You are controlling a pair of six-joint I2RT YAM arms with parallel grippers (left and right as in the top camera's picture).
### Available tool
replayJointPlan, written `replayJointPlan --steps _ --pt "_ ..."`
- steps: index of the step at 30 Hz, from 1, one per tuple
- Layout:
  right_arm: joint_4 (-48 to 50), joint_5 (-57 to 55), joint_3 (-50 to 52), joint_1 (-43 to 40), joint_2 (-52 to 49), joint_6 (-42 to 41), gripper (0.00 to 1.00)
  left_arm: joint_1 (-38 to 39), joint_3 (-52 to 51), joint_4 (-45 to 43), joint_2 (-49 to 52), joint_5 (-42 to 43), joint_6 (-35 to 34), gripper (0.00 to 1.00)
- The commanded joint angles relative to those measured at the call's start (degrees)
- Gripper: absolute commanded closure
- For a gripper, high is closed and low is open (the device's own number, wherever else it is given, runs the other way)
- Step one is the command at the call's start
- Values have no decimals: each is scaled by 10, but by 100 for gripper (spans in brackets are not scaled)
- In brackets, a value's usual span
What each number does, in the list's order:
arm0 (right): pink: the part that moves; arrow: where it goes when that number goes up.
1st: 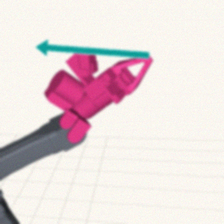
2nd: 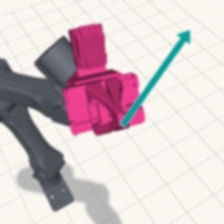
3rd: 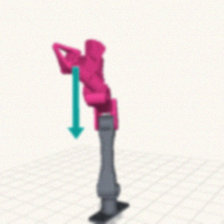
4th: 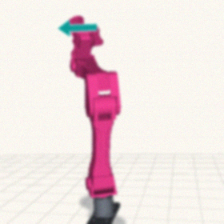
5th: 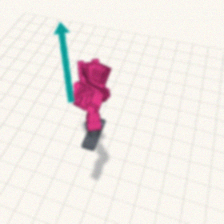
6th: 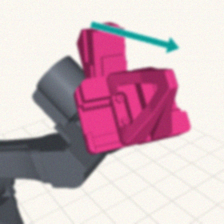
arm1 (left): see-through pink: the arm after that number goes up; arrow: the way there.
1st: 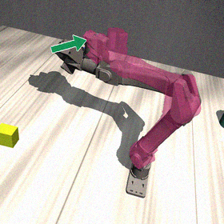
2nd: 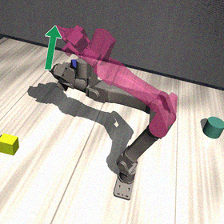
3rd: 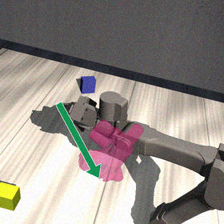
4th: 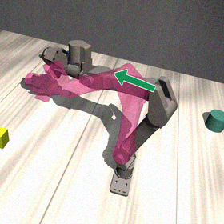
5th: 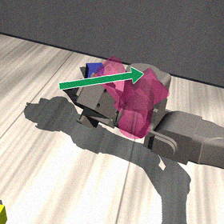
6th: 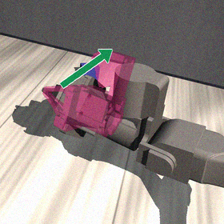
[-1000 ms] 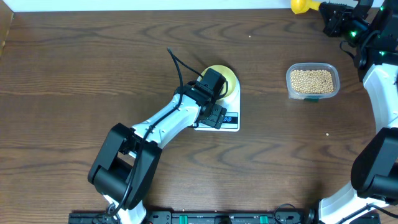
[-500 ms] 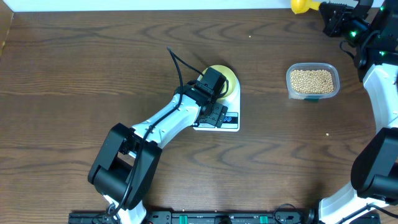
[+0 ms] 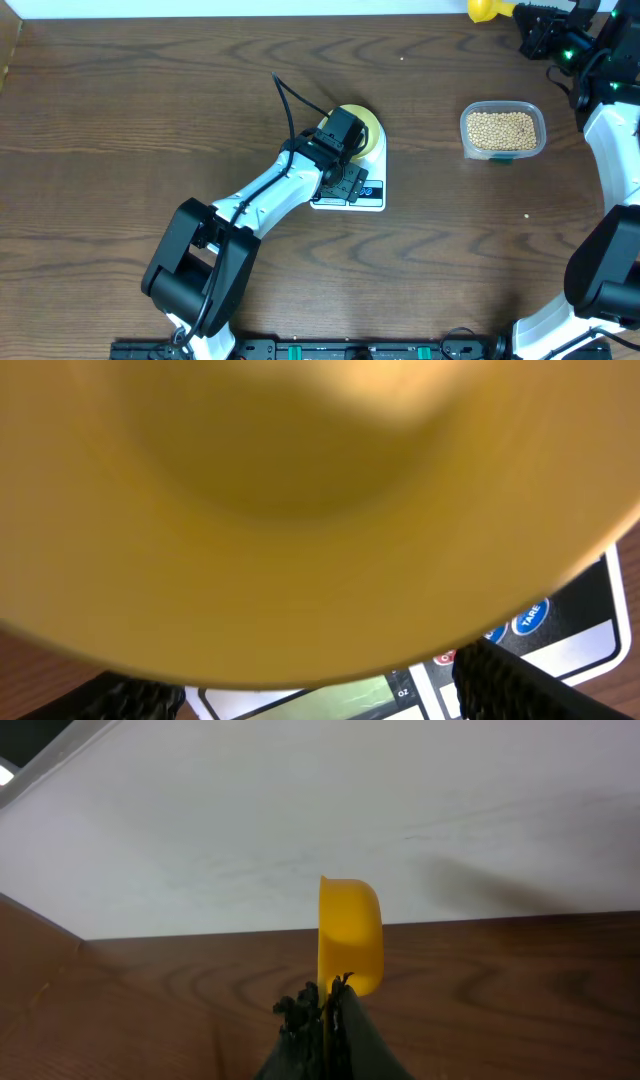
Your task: Scoop item into bowl and weigh 50g on scale
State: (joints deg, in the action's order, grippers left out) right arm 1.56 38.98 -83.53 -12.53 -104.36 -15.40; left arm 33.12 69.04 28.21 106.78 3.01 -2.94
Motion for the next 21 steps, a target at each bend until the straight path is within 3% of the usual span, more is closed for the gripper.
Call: replayJointPlan --steps 1,10,21 --pt "2 1 -9 3 2 9 99 1 -5 0 3 -7 8 14" --pt "2 1 -9 3 2 9 99 1 -5 0 4 -7 59 14" --pt "2 1 -9 3 2 9 99 1 -5 0 4 -7 59 14"
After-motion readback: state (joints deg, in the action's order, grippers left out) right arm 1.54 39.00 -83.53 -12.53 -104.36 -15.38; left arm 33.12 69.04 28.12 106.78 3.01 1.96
